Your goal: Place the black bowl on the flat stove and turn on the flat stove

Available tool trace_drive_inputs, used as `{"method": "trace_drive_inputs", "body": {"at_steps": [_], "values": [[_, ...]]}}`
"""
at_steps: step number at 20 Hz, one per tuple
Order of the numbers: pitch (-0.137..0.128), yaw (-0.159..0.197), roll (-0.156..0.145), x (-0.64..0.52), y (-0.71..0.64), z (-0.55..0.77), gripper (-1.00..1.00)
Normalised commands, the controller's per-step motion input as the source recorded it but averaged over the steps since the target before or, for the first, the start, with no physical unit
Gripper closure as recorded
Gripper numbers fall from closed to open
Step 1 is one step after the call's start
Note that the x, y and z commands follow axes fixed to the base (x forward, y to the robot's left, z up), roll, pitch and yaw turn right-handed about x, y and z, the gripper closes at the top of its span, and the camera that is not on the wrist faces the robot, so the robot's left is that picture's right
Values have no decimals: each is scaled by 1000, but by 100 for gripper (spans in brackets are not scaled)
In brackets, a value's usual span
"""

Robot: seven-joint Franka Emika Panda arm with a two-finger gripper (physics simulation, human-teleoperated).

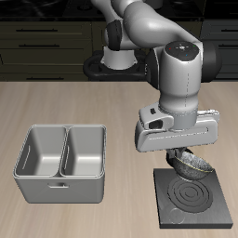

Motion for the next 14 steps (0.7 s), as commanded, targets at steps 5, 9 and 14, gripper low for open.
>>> {"method": "trace_drive_inputs", "body": {"at_steps": [5,9,14], "values": [[15,-8,18,26,61,-140,100],[17,1,41,3,98,-248,100],[28,15,16,17,19,-272,100]]}}
